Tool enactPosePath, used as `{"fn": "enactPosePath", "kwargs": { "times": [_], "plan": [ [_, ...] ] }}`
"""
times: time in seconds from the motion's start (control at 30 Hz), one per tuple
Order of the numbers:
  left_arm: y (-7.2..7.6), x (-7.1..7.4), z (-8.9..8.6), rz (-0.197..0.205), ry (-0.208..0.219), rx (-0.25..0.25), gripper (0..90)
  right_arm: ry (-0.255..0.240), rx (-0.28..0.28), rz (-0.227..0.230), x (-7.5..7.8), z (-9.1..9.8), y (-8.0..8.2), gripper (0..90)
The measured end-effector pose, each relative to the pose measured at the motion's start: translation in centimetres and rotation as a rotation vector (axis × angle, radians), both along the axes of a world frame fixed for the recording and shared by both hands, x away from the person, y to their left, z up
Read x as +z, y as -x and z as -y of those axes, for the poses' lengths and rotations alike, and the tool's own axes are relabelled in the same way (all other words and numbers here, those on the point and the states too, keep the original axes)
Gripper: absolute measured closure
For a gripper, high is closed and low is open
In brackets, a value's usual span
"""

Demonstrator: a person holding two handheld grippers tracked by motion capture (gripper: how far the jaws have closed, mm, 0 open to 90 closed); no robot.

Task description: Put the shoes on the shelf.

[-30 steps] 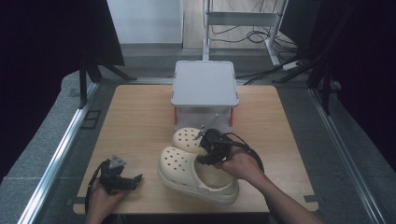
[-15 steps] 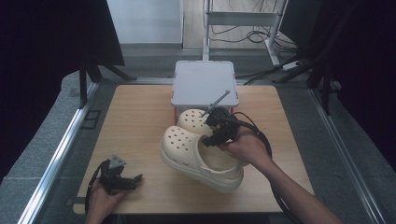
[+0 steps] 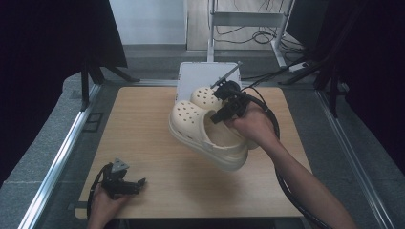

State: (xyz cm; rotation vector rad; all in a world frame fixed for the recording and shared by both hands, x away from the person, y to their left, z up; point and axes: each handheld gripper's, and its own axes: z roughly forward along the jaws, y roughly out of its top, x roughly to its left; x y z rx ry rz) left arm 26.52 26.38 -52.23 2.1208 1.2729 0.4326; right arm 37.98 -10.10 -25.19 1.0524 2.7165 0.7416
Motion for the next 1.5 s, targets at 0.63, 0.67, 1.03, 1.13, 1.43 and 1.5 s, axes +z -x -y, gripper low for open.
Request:
{"fn": "enactPosePath", "kwargs": {
  "times": [0.63,0.67,1.03,1.13,1.43,1.5],
  "plan": [
    [0.0,0.0,0.0,0.004,-0.003,0.001,0.0,-0.029,-0.276,0.054,1.6,-1.5,-6.6,71.6],
    [0.0,0.0,0.0,0.003,0.000,0.003,0.0,-0.029,-0.291,0.056,1.6,-1.6,-7.0,71.6],
    [0.0,0.0,0.0,0.003,0.000,-0.001,0.0,-0.053,-0.429,0.071,1.4,-2.8,-11.1,71.6],
    [0.0,0.0,0.0,0.003,0.000,-0.001,0.0,-0.063,-0.450,0.066,1.2,-2.9,-11.9,71.6],
    [0.0,0.0,0.0,-0.001,0.001,-0.007,0.0,-0.092,-0.550,0.066,0.5,-3.6,-15.5,71.5],
    [0.0,0.0,0.0,-0.001,0.001,-0.007,0.0,-0.095,-0.559,0.062,0.4,-3.9,-16.2,71.5]
  ]
}}
